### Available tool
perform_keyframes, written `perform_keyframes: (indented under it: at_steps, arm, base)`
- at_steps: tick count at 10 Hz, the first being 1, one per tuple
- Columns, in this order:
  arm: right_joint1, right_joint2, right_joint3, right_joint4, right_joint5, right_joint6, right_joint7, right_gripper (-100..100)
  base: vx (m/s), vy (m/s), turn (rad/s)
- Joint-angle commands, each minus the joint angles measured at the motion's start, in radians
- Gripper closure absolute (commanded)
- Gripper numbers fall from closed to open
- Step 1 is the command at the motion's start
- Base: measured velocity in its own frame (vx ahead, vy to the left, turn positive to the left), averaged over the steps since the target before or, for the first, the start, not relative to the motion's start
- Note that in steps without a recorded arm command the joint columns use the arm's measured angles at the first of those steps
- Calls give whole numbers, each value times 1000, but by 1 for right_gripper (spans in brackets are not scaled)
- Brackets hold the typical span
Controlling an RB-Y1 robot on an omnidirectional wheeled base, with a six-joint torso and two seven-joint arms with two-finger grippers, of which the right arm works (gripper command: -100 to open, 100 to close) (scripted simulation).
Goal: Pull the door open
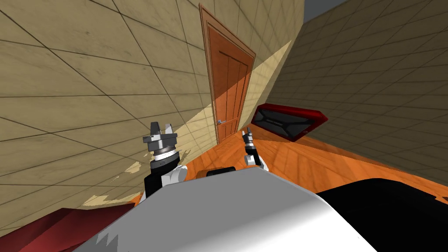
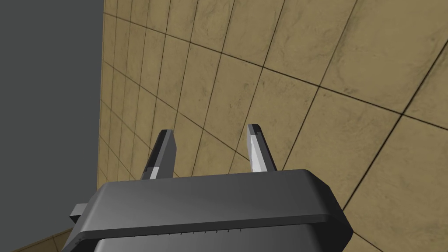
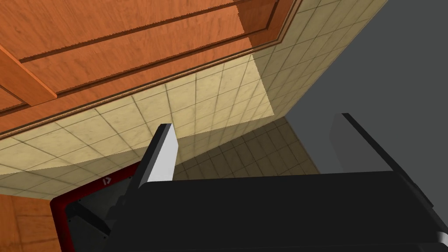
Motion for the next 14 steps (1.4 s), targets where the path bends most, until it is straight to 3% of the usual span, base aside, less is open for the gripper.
perform_keyframes:
  at_steps: [1,4,7,9,10,13,14]
  arm:
    - [-22,-9,4,50,-2,-15,-3,-100]
    - [-35,-14,6,98,-3,-24,-5,-100]
    - [-75,-30,14,194,-7,-49,-11,-100]
    - [-88,-36,16,241,-8,-57,-13,-100]
    - [-88,-36,16,242,-8,-57,-13,-100]
    - [-129,-51,23,339,-12,-83,-19,-100]
    - [-129,-51,23,350,-12,-83,-19,-100]
  base:
    - [95,-36,156]
    - [52,-38,71]
    - [63,-28,149]
    - [58,-31,95]
    - [38,-23,54]
    - [65,-44,152]
    - [58,-42,50]
